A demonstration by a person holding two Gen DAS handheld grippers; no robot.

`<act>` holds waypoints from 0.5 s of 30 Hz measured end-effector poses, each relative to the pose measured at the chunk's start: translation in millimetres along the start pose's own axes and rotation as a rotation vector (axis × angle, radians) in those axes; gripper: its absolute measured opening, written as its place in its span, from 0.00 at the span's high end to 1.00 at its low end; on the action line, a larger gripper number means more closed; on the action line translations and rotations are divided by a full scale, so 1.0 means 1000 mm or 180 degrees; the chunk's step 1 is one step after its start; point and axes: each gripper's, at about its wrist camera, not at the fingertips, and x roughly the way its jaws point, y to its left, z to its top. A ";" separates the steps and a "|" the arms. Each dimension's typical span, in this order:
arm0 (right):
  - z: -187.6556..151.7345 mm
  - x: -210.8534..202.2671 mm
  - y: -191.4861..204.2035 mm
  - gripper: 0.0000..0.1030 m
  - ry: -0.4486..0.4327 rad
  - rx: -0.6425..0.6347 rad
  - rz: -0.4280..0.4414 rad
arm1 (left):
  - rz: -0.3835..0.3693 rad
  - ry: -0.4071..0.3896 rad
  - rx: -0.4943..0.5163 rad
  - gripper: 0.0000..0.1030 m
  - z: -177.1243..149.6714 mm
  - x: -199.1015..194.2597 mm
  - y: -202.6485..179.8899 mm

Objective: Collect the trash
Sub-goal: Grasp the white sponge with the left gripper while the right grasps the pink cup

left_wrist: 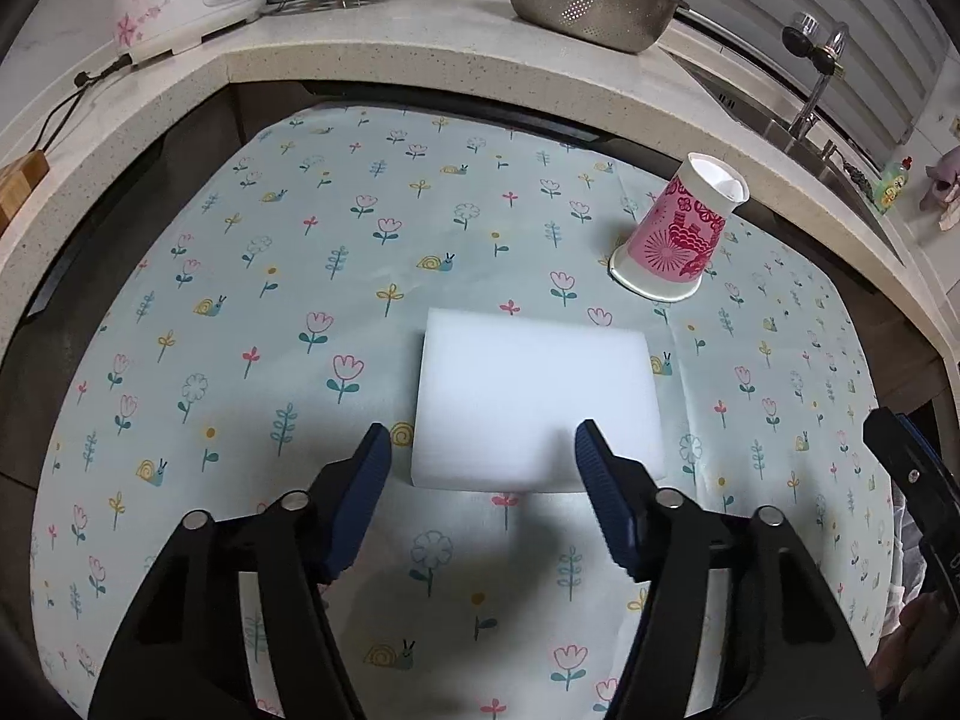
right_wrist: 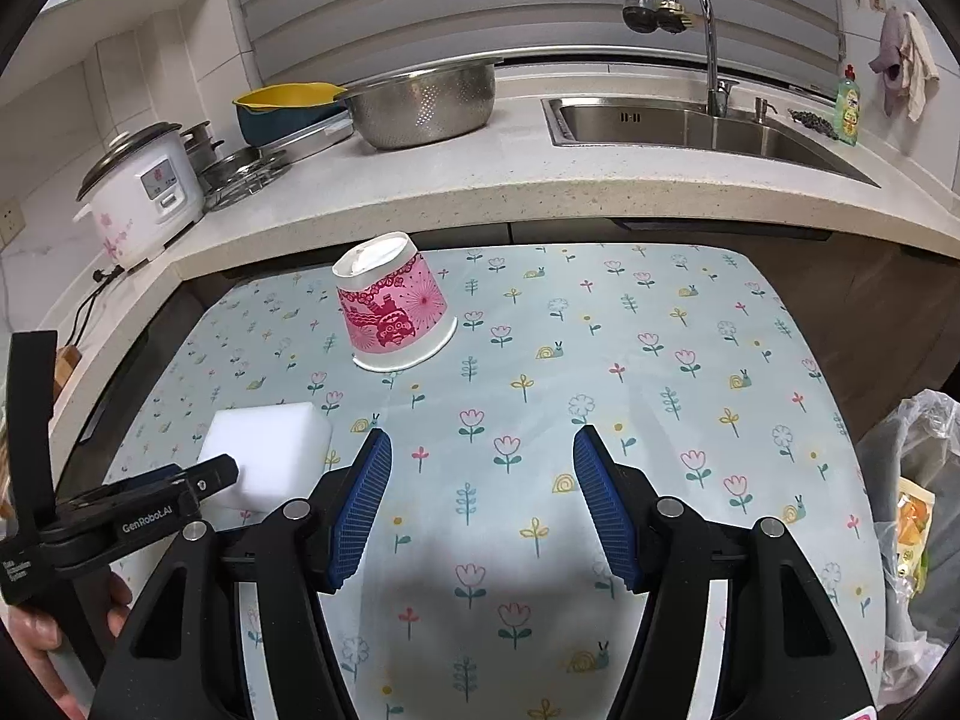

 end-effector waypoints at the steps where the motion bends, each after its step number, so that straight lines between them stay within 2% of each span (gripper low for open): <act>1: 0.003 0.004 0.002 0.41 0.0002 -0.0001 0.0016 | -0.0039 0.0026 -0.0016 0.51 0.000 0.002 0.001; 6: 0.015 0.023 0.014 0.41 -0.0003 -0.0065 0.0049 | -0.0149 -0.0017 -0.0062 0.70 0.003 0.002 0.006; 15: 0.030 0.051 0.027 0.41 0.0012 -0.0052 0.0104 | -0.0208 -0.0196 0.0030 0.88 0.023 -0.005 0.001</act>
